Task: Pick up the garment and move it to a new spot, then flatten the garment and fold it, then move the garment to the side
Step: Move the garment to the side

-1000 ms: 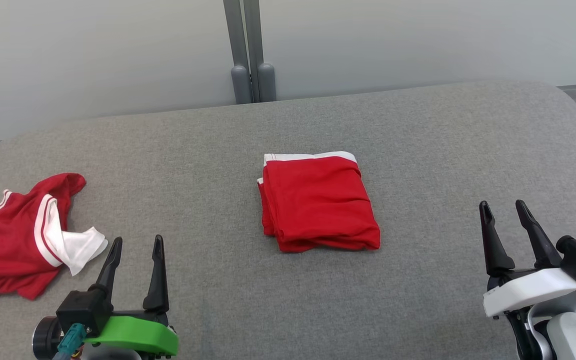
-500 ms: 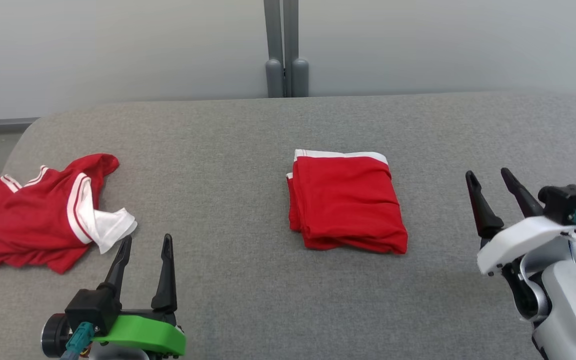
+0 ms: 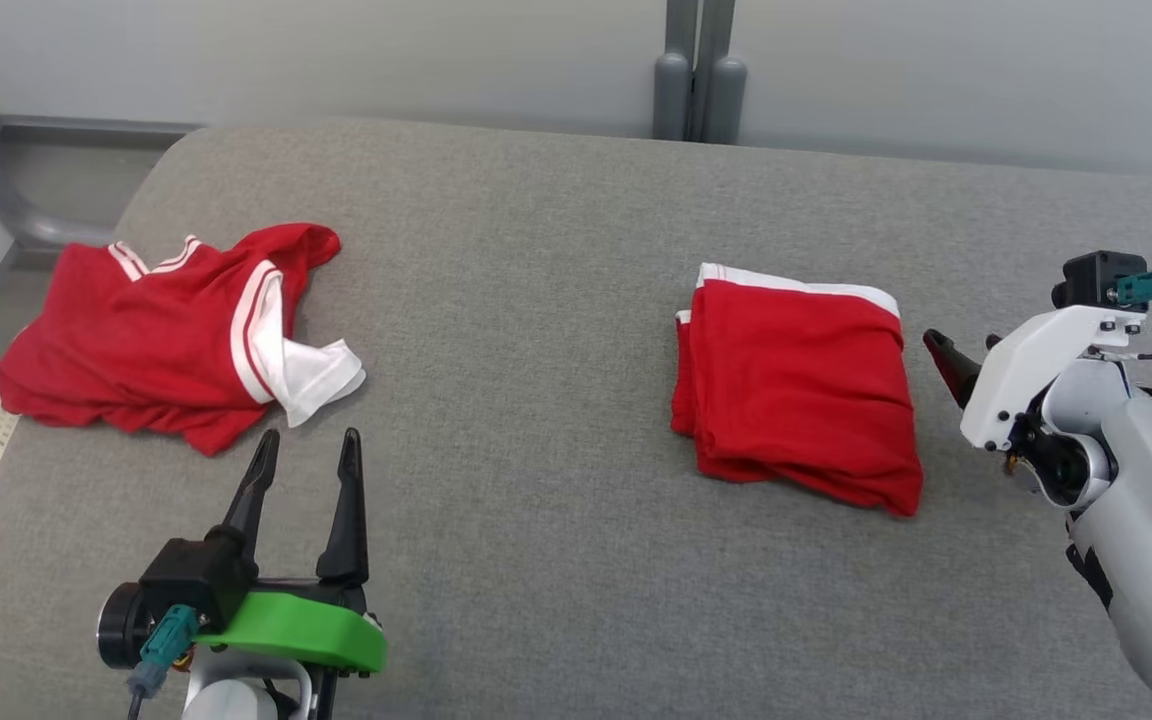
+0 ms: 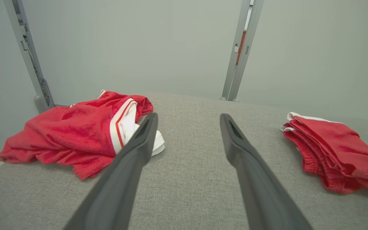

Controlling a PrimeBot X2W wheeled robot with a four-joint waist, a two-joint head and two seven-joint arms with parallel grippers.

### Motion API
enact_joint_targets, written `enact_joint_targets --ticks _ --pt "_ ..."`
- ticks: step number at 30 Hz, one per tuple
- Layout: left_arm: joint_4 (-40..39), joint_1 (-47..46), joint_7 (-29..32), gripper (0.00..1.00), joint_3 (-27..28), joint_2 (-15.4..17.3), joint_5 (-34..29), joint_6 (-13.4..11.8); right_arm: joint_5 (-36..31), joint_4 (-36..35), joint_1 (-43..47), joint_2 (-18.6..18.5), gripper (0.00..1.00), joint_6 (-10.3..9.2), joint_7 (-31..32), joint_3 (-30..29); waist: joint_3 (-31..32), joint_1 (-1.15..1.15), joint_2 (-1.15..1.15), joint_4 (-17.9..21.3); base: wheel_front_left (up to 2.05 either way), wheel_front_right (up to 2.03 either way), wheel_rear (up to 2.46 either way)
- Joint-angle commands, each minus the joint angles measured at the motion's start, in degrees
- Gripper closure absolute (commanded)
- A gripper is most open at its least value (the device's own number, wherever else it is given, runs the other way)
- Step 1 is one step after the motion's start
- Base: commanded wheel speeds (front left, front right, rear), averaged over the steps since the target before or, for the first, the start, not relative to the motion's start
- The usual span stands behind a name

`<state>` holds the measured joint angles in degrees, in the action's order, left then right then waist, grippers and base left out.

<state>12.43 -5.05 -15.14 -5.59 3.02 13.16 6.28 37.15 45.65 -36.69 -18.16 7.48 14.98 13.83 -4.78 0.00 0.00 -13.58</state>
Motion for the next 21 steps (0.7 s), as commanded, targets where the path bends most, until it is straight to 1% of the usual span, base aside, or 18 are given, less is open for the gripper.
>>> enact_joint_targets --ticks 1,7,11,15,16,17,18,19,21 --pt "0.0 -1.2 0.0 0.0 0.0 0.0 0.2 0.1 0.9 1.4 -1.5 0.1 0.0 0.03 0.8 -0.2 -3.3 0.0 0.0 -3.6 0.0 0.0 0.0" --pt "-0.1 -2.2 0.0 0.0 -0.4 -0.1 0.7 0.2 4.1 6.7 -2.5 1.1 0.0 0.02 4.5 0.4 -5.3 0.0 0.0 -5.9 0.0 0.0 0.0" --pt "-0.1 -2.6 0.0 0.0 -0.5 -0.1 1.0 -0.1 6.6 9.8 -2.0 2.3 0.0 0.03 7.8 0.9 -5.8 0.0 0.0 -6.4 0.0 0.0 0.0" --pt "-0.1 -2.7 0.0 0.0 -0.5 -0.1 1.1 -0.4 7.9 9.8 -1.8 3.1 0.0 0.03 6.9 1.8 -5.8 0.0 0.0 -5.9 0.0 0.0 0.0" --pt "0.0 -2.7 0.0 0.0 -0.6 -0.1 1.0 -0.5 8.2 9.3 -1.7 3.3 0.2 0.04 6.4 2.2 -5.7 0.0 0.0 -5.7 0.0 0.0 0.0" --pt "-0.1 -2.8 0.0 0.0 -0.7 -0.1 1.0 -0.5 8.5 8.6 -1.7 3.4 0.55 0.04 5.8 2.7 -5.5 0.0 0.0 -5.4 0.0 0.0 0.0" --pt "-0.1 -2.9 0.0 0.0 -0.8 -0.1 1.0 -0.5 8.7 7.9 -1.8 3.1 0.97 0.04 4.8 3.0 -5.3 0.0 0.0 -5.1 0.0 0.0 0.0" --pt "-0.1 -2.9 0.0 0.0 -0.9 -0.1 0.9 -0.4 8.9 7.4 -1.8 3.0 1.0 0.04 4.2 3.3 -5.1 0.0 0.0 -4.8 0.0 0.0 0.0" --pt "-0.1 -2.8 0.0 0.0 -1.2 -0.1 0.6 -0.3 9.5 6.6 -2.0 2.5 1.0 0.04 2.8 3.9 -4.6 0.0 0.0 -3.9 0.0 0.0 0.0"
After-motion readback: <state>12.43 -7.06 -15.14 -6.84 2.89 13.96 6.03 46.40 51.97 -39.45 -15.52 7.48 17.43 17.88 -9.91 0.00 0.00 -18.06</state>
